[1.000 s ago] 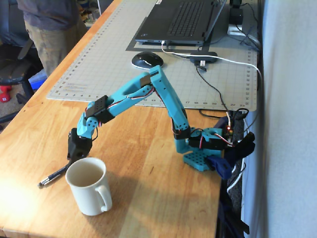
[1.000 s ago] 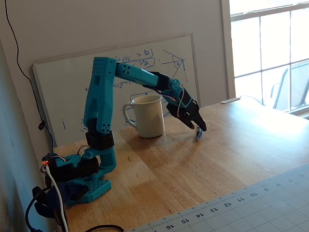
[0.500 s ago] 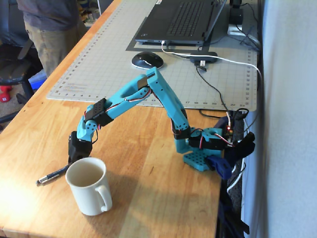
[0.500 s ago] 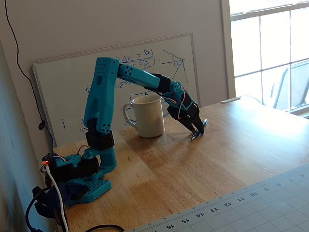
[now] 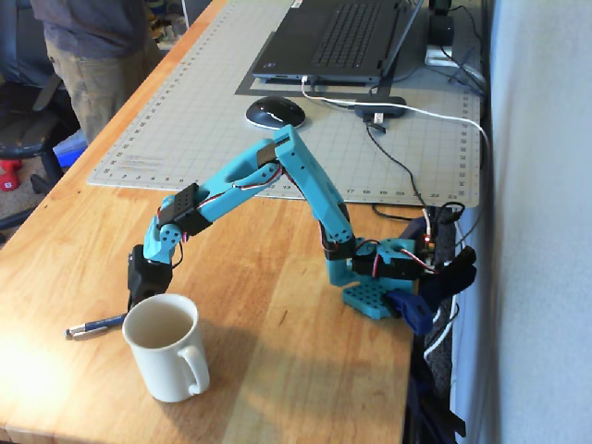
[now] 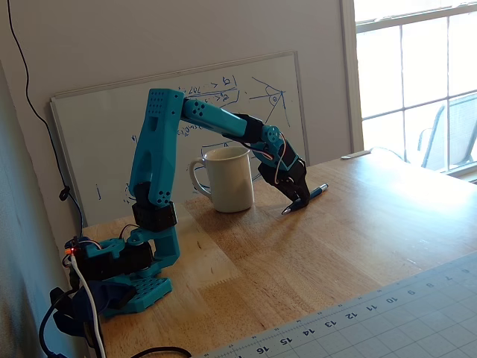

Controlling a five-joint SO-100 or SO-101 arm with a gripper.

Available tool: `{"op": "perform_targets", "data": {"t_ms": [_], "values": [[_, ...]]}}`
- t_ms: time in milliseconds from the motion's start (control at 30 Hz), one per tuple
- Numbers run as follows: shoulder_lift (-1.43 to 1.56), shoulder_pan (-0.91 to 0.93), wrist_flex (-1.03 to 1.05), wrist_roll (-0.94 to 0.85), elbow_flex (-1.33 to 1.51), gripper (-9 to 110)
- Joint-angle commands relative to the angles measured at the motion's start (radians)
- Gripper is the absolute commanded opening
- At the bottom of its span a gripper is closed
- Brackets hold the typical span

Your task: Grasp a pen and put it in a mug.

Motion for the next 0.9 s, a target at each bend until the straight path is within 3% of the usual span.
{"op": "perform_targets", "data": {"t_ms": [0,167,300,867], "values": [[0.207,0.002,-0.021,-0.006,-0.044,0],[0.345,0.002,-0.021,-0.044,-0.006,0],[0.425,0.002,-0.021,-0.236,-0.005,0],[0.739,-0.011,-0.006,-1.812,0.014,0]]}}
